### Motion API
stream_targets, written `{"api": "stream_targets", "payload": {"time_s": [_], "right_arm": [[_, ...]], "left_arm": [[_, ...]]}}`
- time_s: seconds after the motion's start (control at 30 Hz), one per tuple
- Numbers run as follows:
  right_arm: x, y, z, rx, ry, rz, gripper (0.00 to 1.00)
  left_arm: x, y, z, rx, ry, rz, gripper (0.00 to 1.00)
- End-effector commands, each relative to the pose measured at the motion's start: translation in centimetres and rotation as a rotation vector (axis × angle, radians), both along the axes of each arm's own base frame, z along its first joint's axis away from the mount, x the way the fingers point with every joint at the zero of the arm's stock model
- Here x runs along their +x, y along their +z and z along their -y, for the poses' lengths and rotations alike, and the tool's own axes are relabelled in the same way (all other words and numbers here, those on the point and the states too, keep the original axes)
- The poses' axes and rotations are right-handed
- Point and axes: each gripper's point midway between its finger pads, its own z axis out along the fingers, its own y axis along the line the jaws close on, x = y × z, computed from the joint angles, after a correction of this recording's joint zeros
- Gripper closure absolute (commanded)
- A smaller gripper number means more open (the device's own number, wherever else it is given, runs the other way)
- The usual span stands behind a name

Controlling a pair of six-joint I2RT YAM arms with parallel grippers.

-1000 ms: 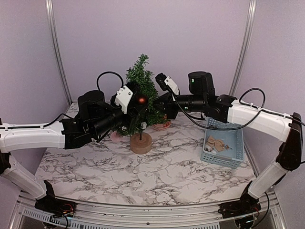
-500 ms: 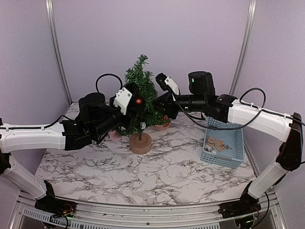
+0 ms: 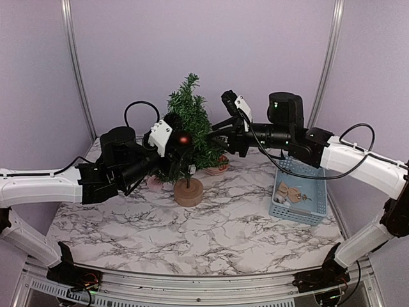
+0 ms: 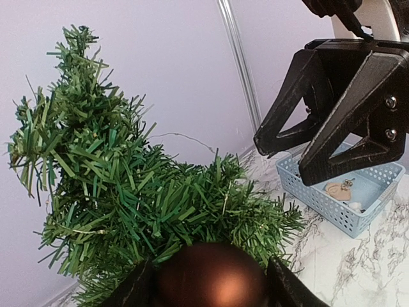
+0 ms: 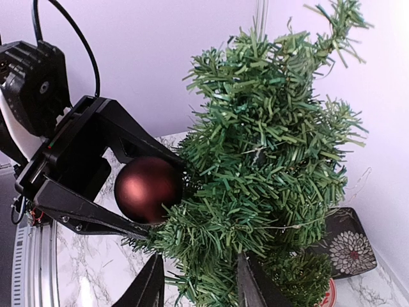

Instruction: Decorate the small christmas tree

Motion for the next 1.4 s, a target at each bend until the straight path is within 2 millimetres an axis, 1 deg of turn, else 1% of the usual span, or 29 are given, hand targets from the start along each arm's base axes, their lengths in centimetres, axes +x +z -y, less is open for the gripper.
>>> {"api": "stream_targets", "payload": {"time_s": [0.0, 0.1, 0.17, 0.27, 0.3, 0.4, 0.5, 0.57, 0.63, 0.67, 0.77, 0.83, 0.9, 0.97, 1.17, 1.27, 1.33, 1.37], "right_arm": [[-0.2, 1.7, 1.0, 0.046, -0.011, 0.032, 0.60], [-0.3, 1.6, 1.6, 0.051, -0.021, 0.029, 0.54], [-0.2, 1.4, 2.1, 0.058, -0.031, 0.024, 0.51], [0.2, 0.8, 3.1, 0.069, -0.045, -0.009, 0.50], [0.5, 1.0, 3.5, 0.089, -0.053, -0.010, 0.50], [1.5, 0.3, 5.5, 0.128, -0.096, -0.046, 0.49], [3.5, -1.4, 8.1, 0.162, -0.173, -0.128, 0.49], [4.9, -3.3, 9.7, 0.178, -0.227, -0.205, 0.50], [6.1, -5.5, 10.9, 0.180, -0.277, -0.278, 0.52], [6.6, -6.6, 11.4, 0.180, -0.298, -0.309, 0.52], [7.4, -10.3, 12.3, 0.175, -0.340, -0.392, 0.53], [8.0, -12.4, 12.3, 0.172, -0.352, -0.435, 0.53], [8.6, -14.5, 11.9, 0.165, -0.350, -0.479, 0.56], [9.2, -15.7, 11.1, 0.180, -0.326, -0.513, 0.58], [11.2, -18.5, 8.7, 0.233, -0.272, -0.599, 0.60], [11.6, -19.4, 6.9, 0.244, -0.248, -0.627, 0.61], [12.0, -20.6, 5.8, 0.237, -0.242, -0.655, 0.62], [12.1, -20.8, 5.2, 0.237, -0.238, -0.662, 0.63]], "left_arm": [[-1.2, 1.4, -0.8, -0.054, -0.037, -0.003, 0.36], [-1.6, 1.2, -1.0, -0.066, -0.050, -0.014, 0.24], [-1.8, 1.0, -1.2, -0.071, -0.050, -0.023, 0.19], [-2.0, 0.9, -1.6, -0.084, -0.051, -0.035, 0.18], [-2.1, 1.0, -1.7, -0.094, -0.051, -0.041, 0.18], [-2.6, 1.2, -2.4, -0.124, -0.051, -0.055, 0.18], [-2.9, 1.1, -3.4, -0.161, -0.034, -0.076, 0.18], [-2.8, 0.8, -4.5, -0.196, 0.000, -0.104, 0.18], [-2.7, 0.4, -5.7, -0.248, 0.029, -0.140, 0.18], [-2.7, -0.2, -6.5, -0.271, 0.053, -0.160, 0.19], [-2.8, -1.1, -8.7, -0.335, 0.115, -0.196, 0.20], [-2.9, -2.2, -9.9, -0.362, 0.150, -0.218, 0.20], [-3.0, -3.2, -10.8, -0.383, 0.174, -0.242, 0.22], [-3.1, -4.2, -11.2, -0.409, 0.183, -0.277, 0.23], [-3.4, -7.4, -11.8, -0.488, 0.206, -0.381, 0.29], [-3.5, -8.4, -12.0, -0.525, 0.208, -0.411, 0.31], [-3.5, -9.0, -12.4, -0.538, 0.224, -0.419, 0.33], [-3.5, -9.2, -12.6, -0.544, 0.234, -0.419, 0.33]]}}
